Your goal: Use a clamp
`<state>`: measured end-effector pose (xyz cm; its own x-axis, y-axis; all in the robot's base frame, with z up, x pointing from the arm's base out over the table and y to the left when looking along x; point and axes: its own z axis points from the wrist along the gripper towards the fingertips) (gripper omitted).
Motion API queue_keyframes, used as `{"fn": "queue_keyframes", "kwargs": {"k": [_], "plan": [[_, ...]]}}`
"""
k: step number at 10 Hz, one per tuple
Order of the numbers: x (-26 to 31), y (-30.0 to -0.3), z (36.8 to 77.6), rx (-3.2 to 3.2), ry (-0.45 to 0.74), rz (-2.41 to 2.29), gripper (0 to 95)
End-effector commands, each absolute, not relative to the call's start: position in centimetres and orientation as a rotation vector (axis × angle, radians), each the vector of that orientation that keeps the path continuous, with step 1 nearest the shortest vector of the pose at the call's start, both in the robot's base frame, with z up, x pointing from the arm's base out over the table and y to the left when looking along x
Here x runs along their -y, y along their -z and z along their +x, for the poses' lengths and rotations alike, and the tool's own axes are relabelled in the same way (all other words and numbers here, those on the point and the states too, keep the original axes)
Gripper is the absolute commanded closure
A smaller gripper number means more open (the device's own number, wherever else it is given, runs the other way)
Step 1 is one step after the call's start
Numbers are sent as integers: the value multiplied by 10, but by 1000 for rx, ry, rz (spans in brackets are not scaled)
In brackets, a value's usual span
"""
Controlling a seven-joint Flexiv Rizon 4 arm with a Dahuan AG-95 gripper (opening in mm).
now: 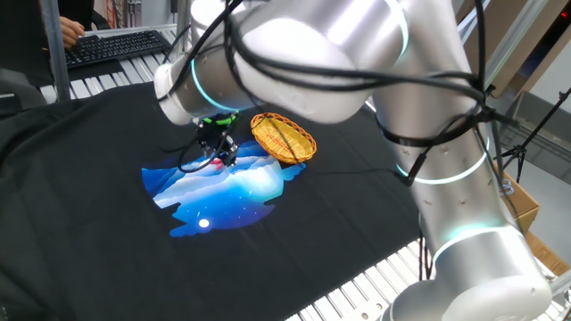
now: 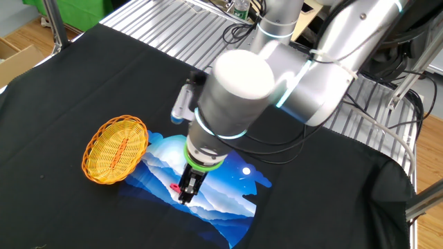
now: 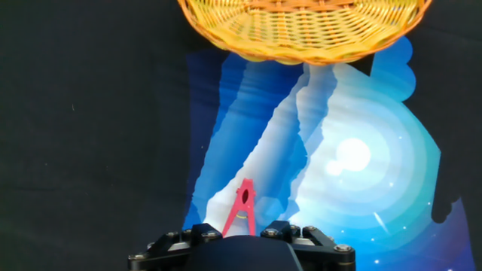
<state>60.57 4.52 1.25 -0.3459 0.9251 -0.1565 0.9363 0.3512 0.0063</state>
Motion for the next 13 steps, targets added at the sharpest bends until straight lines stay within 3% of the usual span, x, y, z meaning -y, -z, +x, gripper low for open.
{"fn": "queue_keyframes", "kwargs": {"k": [1,11,12,13], "plan": [[-45,-12,606,-2510,93,1680,950],[-45,-12,606,-2547,99,1641,950],[-45,-12,606,-2538,88,1663,570],[-45,-12,606,-2531,88,1675,380]]}}
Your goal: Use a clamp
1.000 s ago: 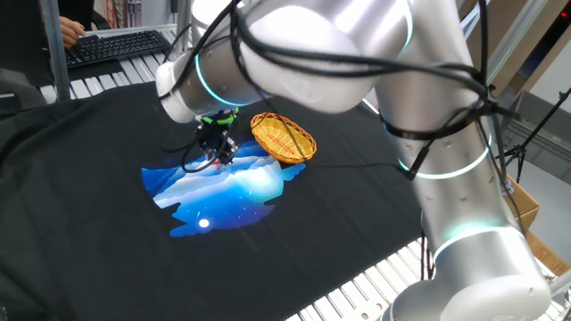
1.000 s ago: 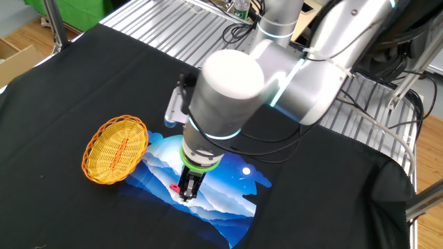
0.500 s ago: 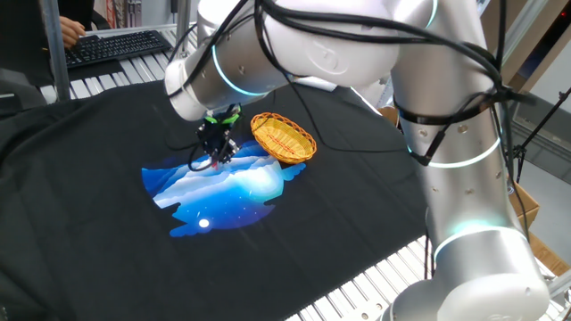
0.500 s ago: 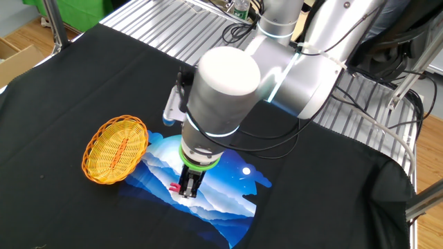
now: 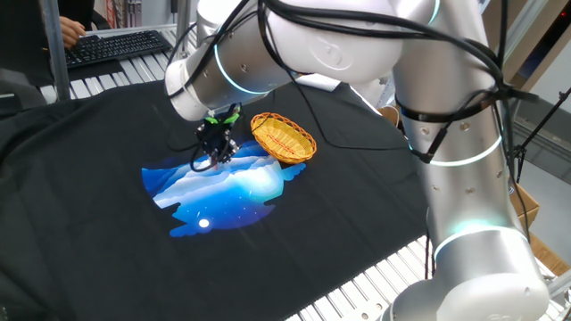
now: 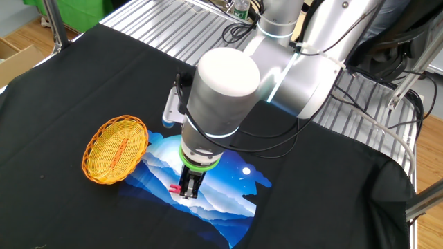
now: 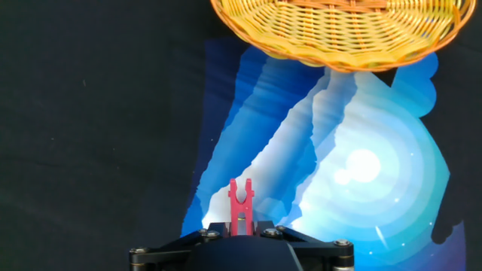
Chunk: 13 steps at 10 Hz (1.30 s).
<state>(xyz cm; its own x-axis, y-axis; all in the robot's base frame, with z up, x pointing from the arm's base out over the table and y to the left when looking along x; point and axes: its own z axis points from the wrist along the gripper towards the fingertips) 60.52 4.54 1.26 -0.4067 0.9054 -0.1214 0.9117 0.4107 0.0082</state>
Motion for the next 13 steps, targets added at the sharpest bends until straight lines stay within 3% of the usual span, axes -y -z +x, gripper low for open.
{"fn": "queue_keyframes", "kwargs": {"k": [1,2,13], "plan": [[-45,-12,606,-2529,89,1678,380],[-45,-12,606,-2525,90,1682,190],[-45,-12,606,-2472,113,1715,190]]}}
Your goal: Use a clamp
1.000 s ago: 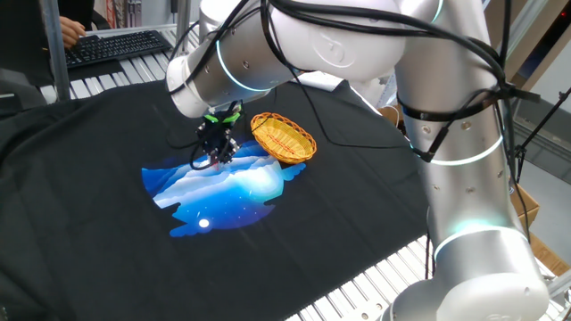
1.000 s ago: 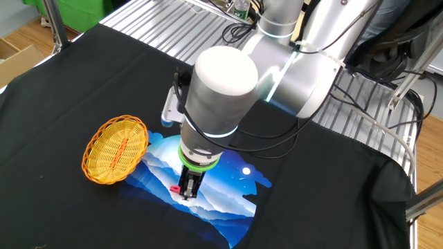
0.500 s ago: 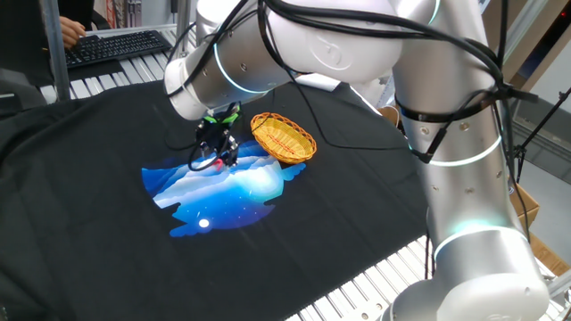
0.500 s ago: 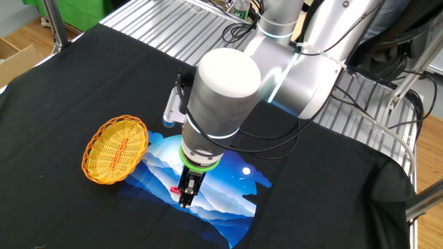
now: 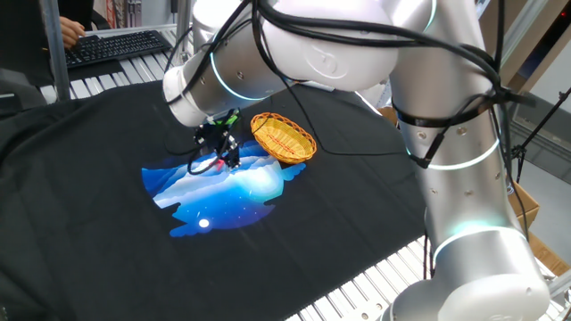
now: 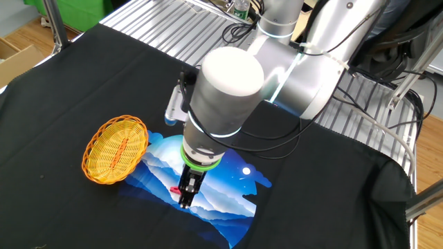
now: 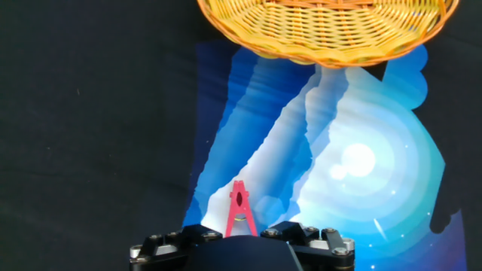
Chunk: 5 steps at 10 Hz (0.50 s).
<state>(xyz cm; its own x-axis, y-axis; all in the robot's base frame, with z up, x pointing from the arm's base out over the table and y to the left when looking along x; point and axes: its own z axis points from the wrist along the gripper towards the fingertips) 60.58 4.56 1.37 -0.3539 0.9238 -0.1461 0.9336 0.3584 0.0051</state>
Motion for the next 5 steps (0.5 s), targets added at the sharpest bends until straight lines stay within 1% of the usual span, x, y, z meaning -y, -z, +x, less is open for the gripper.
{"fn": "queue_keyframes", "kwargs": {"k": [1,5], "plan": [[-45,-13,607,-2466,111,1723,190],[-43,-18,610,-2484,103,1729,190]]}}
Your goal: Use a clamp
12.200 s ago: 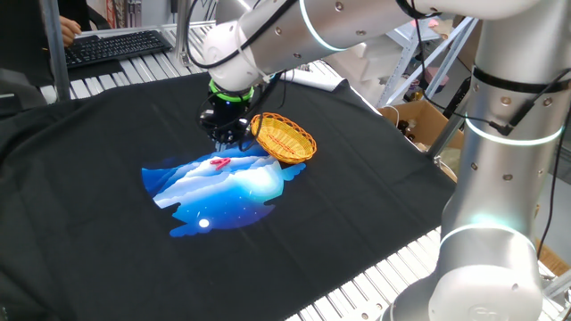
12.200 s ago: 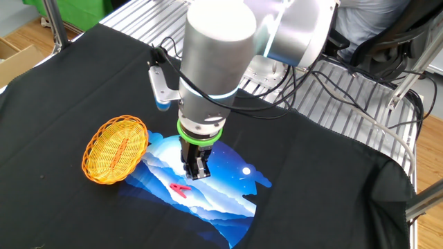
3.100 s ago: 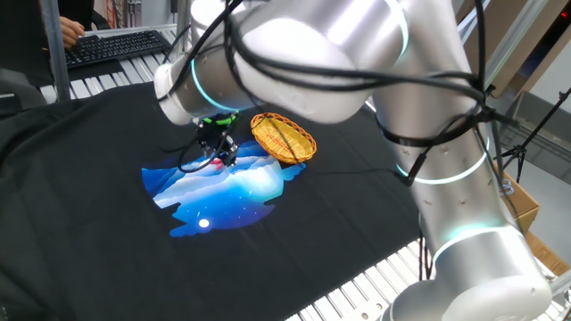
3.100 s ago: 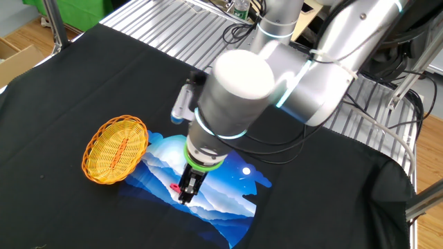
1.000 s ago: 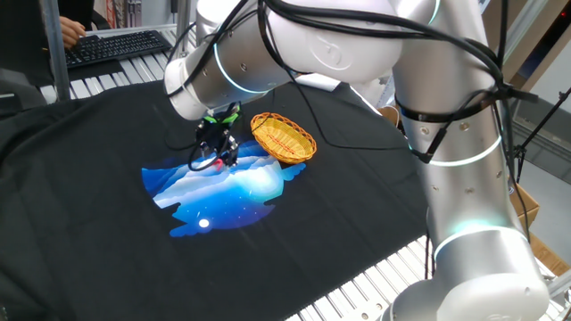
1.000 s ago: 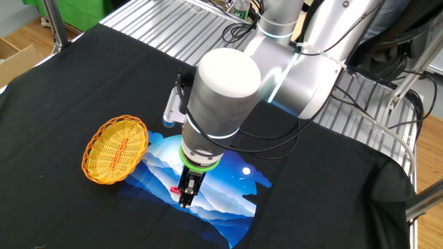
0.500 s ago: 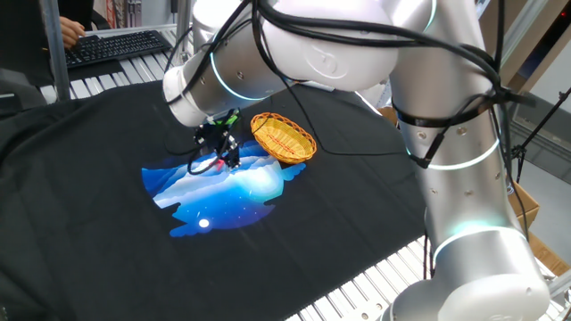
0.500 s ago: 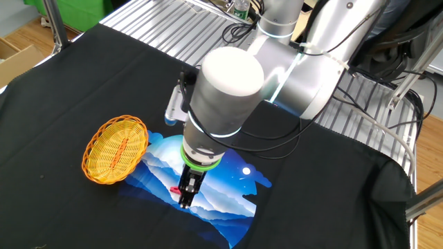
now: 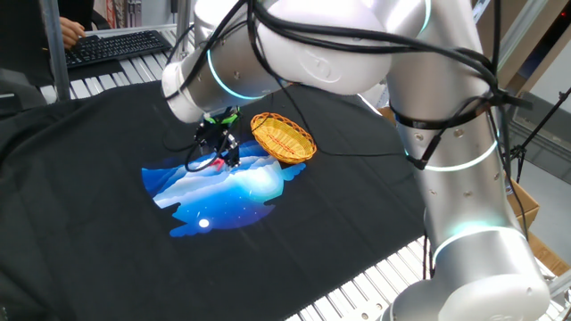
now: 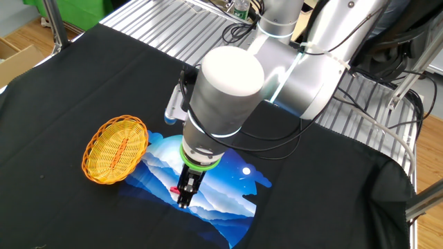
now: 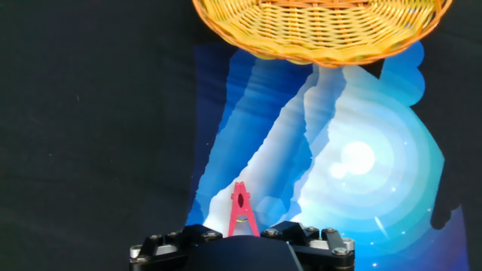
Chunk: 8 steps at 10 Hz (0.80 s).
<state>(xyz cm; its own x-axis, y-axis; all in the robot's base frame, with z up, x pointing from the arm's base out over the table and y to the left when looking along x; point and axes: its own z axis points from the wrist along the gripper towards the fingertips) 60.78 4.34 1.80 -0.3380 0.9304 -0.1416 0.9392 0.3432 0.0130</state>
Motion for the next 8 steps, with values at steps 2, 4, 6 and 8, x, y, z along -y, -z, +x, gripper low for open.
{"fn": "queue_keyframes", "kwargs": {"k": [2,4,6,8], "plan": [[-41,-25,615,-2517,108,1719,190],[-40,-32,619,-2553,121,1684,190],[-38,-44,624,-2594,140,1650,380],[-35,-57,629,-2652,157,1593,380]]}}
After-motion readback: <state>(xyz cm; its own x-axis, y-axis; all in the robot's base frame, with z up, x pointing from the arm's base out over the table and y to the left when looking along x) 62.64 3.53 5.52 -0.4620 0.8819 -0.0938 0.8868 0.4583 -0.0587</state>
